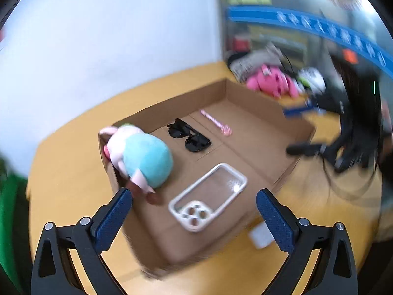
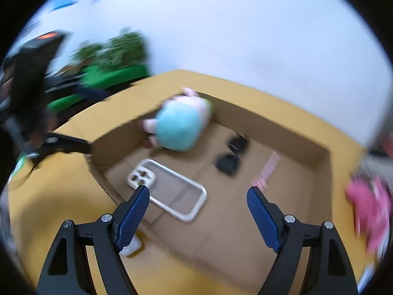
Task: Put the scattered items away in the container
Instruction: 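Withdraw the left gripper and move it toward the white earbud case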
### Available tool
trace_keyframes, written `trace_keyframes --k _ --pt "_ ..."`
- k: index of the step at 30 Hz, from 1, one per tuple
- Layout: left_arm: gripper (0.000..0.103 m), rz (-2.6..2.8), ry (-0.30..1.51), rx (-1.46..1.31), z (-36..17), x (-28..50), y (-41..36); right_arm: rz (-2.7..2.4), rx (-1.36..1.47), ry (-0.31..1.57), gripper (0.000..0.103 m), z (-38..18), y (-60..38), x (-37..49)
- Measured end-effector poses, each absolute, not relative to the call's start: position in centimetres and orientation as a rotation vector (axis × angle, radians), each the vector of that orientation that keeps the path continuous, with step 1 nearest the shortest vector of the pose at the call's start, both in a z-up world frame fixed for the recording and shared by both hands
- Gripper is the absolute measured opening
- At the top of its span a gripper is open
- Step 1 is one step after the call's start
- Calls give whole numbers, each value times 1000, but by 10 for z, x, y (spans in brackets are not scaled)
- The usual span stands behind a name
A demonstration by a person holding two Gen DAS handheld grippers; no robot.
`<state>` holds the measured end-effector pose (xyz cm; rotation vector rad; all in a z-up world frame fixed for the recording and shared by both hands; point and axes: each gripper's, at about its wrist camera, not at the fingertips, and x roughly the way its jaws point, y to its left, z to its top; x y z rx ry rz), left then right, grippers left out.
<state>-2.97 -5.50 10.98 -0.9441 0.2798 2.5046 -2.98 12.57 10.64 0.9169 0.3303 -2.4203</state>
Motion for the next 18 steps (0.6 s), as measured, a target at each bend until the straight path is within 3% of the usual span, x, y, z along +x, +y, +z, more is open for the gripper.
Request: trace_keyframes --k 7,18 --pt "103 2644 -48 -945 91 10 -23 -2635 956 234 82 80 152 2" --pt "103 2676 -24 -1046 65 23 6 -2648 1012 173 82 71 170 10"
